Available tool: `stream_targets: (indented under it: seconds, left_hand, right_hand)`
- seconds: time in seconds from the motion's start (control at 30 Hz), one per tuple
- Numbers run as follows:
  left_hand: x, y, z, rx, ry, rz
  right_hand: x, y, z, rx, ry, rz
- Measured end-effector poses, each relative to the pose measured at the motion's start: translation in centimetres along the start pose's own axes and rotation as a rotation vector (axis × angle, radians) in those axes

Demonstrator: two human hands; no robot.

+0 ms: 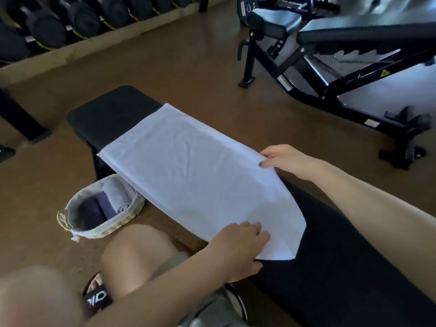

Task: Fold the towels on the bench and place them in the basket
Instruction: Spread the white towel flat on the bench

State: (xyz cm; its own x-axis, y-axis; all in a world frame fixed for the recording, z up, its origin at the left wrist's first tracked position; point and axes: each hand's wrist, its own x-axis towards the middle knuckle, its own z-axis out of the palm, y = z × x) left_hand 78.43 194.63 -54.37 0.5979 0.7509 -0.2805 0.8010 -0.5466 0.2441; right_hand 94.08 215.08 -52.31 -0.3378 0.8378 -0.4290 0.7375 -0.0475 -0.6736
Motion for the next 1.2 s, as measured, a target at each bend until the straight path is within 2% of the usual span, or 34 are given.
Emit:
stream_targets:
  seconds: [0.13, 0.23, 0.4, 0.53, 0.7, 0.87, 0.97, 1.03, 1.1, 1.2]
  left_hand:
    - [-0.1, 0.2, 0.7, -0.234, 0.044, -0.185]
    - [0.2, 0.0, 0.6, -0.329, 0.007, -0.214]
    - [-0.7, 0.3, 0.7, -0.347, -0.105, -0.200]
    - [-0.8, 1.1, 0.8, -0.336, -0.012, -0.261]
    - [-0.7, 1.8, 1.3, -0.398, 0.009, -0.228]
    - [-1.0, 2.6, 1.9, -0.324, 0.104, -0.215]
    - [-0.9, 2.8, 1.8, -0.375, 0.045, -0.213]
    - [-1.0, 3.1, 1.9, -0.316, -0.005, -0.166]
    - [-1.4, 3.4, 2.1, -0.248, -0.024, -0.096]
    - [-2.1, 3.9, 2.7, -0.110, -0.038, 0.013]
  right_hand:
    - [-1.3, 0.3, -0.9, -0.028, -0.008, -0.003]
    - [-2.4, 1.8, -1.4, 0.017, 0.006, 0.014]
    - [-3.5, 4.7, -2.3, -0.094, 0.055, 0.018]
    - [-3.8, 7.1, -2.4, -0.249, 0.162, 0.016]
    - [-5.0, 9.5, -1.2, -0.357, 0.264, -0.006]
    - [-5.6, 10.9, 0.1, -0.580, 0.350, -0.011]
    - [-5.5, 11.4, 0.4, -0.565, 0.379, 0.018]
    - [-5.5, 11.4, 0.5, -0.568, 0.404, 0.059]
    - [-5.6, 11.2, 0.9, -0.678, 0.482, 0.073]
    - [-6.0, 9.9, 2.8, -0.723, 0.593, -0.042]
